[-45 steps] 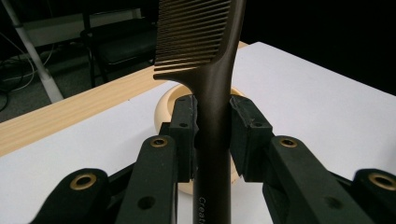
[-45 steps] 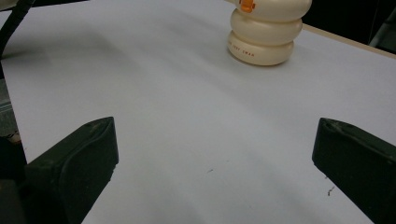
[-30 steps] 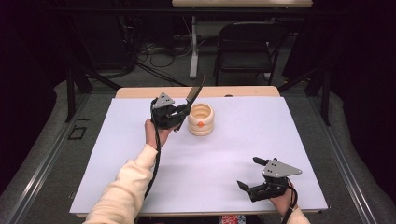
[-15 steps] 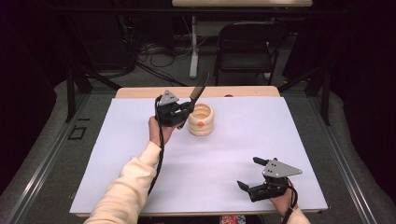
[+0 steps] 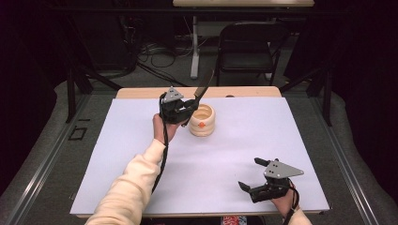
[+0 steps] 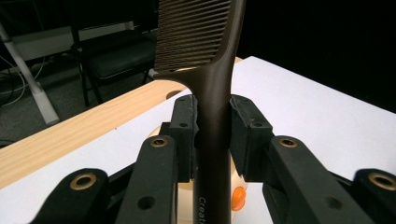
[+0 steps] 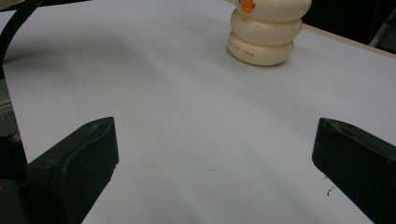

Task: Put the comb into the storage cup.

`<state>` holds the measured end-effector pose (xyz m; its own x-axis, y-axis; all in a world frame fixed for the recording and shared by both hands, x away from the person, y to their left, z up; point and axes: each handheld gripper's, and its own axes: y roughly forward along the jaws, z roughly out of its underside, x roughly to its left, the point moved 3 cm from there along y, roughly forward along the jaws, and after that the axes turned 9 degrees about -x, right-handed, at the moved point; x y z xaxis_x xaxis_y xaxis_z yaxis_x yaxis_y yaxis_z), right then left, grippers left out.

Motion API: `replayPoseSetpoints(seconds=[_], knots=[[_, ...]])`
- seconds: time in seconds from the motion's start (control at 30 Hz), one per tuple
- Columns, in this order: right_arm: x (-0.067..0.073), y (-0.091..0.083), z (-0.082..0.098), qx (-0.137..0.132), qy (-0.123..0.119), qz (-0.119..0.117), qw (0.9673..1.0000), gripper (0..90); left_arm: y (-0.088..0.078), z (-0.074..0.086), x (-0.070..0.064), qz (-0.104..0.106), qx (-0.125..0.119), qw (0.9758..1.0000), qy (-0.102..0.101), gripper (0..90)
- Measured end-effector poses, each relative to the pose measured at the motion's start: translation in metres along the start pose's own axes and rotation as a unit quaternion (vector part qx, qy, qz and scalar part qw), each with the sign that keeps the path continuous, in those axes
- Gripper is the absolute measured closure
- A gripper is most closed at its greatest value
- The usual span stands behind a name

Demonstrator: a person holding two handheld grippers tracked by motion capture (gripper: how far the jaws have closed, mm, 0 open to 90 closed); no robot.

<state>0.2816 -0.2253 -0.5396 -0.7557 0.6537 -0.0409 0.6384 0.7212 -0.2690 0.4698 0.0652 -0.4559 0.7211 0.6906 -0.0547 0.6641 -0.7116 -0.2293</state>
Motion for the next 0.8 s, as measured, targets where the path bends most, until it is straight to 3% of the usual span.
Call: replayPoseSetpoints(seconds=[0.33, 0.8], knots=[[0.000, 0.000, 0.000, 0.000, 0.000, 0.000, 1.0000, 0.0, 0.006, -0.005, 0.000, -0.003, -0.014, 0.9999, -0.006, 72.2], [0.000, 0.000, 0.000, 0.000, 0.000, -0.002, 1.0000, 0.0, 0.016, -0.010, 0.000, 0.011, -0.039, 0.9990, -0.018, 72.2]])
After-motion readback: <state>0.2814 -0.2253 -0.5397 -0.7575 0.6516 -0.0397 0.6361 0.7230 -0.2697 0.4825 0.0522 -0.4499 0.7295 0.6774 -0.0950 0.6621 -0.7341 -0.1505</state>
